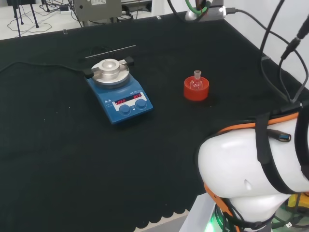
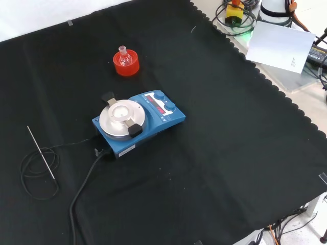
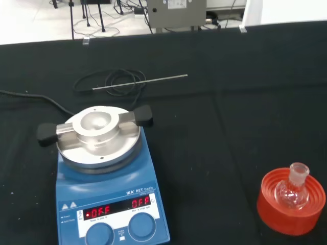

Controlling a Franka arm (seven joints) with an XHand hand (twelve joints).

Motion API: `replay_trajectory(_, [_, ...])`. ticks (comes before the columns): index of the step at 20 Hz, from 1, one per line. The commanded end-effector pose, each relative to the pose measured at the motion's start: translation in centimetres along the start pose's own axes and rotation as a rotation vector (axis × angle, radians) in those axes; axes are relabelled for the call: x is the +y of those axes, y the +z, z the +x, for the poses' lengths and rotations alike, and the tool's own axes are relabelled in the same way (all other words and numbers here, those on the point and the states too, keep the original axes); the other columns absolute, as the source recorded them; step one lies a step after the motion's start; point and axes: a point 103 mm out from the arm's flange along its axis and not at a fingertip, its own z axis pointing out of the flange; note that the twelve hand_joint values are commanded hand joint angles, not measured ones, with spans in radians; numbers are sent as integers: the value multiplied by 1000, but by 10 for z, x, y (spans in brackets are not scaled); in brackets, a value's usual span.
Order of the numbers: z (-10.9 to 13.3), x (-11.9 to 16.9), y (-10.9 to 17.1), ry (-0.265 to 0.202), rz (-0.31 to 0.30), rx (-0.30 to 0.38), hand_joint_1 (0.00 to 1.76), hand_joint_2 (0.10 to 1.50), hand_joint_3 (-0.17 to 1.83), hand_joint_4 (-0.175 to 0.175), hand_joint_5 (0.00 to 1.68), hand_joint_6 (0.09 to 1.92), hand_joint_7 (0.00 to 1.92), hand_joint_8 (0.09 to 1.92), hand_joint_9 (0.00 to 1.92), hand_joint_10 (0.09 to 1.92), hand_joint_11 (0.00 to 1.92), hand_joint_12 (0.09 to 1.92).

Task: Pick up the round-bottom flask.

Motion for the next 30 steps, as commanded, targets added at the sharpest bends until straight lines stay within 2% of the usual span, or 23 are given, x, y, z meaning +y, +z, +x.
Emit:
replay_trajectory(1, [-27,39,42,47,24,52,137,1282,269,-4,305,87,90,442,135,596,0,948])
replay_trajectory(8, [-68,83,86,69,47,93,247,1245,235,-9,330,87,109,443,162,604,0,980])
replay_trajectory(14, [-101,110,119,96,63,134,322,1206,220,-16,354,87,133,451,193,615,0,1022])
replay_trajectory(20, [-113,125,151,101,77,147,387,1161,214,-19,355,87,156,463,218,624,0,1047])
replay_trajectory(23, [-122,131,167,111,102,184,411,1142,216,-19,363,87,169,471,233,629,0,1062])
replay_trajectory(26, [-122,136,184,120,115,179,428,1122,219,-19,374,87,177,477,246,633,0,1077])
replay_trajectory(30, [-135,142,203,152,114,257,497,1060,207,-19,388,87,192,487,266,640,0,1090])
